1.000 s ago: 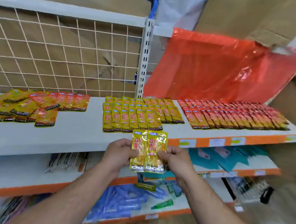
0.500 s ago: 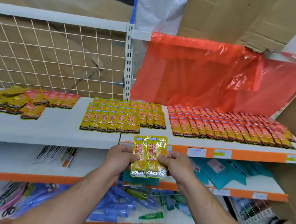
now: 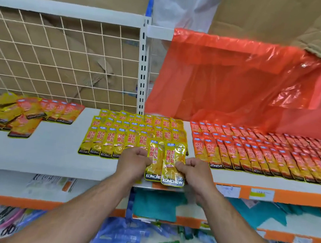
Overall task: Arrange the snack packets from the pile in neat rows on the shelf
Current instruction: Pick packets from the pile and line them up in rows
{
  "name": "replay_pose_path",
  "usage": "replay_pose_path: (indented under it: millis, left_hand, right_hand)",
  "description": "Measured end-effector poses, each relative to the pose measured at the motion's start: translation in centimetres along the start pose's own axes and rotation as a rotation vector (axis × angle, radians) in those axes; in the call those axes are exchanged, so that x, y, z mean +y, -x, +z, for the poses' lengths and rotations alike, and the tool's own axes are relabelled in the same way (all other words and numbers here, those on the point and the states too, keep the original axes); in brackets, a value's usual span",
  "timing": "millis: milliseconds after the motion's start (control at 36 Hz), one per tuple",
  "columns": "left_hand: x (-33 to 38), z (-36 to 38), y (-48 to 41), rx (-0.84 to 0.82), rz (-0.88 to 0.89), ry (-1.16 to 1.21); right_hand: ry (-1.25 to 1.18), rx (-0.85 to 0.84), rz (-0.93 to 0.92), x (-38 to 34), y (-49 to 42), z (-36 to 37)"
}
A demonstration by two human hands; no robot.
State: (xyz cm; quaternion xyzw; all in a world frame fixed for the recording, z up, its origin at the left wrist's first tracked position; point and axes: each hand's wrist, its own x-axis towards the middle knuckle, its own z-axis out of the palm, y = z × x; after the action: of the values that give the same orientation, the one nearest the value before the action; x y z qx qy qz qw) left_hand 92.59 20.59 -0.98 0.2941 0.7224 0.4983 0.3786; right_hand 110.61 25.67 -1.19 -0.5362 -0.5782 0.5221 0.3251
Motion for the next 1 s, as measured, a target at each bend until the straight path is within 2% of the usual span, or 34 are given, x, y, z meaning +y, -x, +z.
replay_pose_path:
  millis: [139, 278, 472, 667, 1000]
  left_hand:
    - [0.6, 0.9, -4.4, 0.036, 0.017, -0.057]
    - [0.9, 0.9, -6.8, 0.026, 0.066, -0.183]
    - [0.2, 0.9, -8.3, 0.025, 0.196, -0.395]
    - [-0.4, 1.0, -8.5, 0.044, 0.299, -0.465]
    - [-0.9, 1.8, -7.9, 0.111, 0.331, -0.525]
  right_hand:
    - [-0.010, 0.056, 0.038, -0.3, -3.4, 0.1]
    - [0.012, 0.029, 0.086, 0.7, -5.5, 1.0]
    - [0.034, 0.048, 0.081, 1.5, -6.2, 1.3]
    - [0.069, 0.041, 0.061, 1.4, -6.5, 1.5]
    - [0.093, 0.007, 0.013, 1.4, -6.3, 0.9]
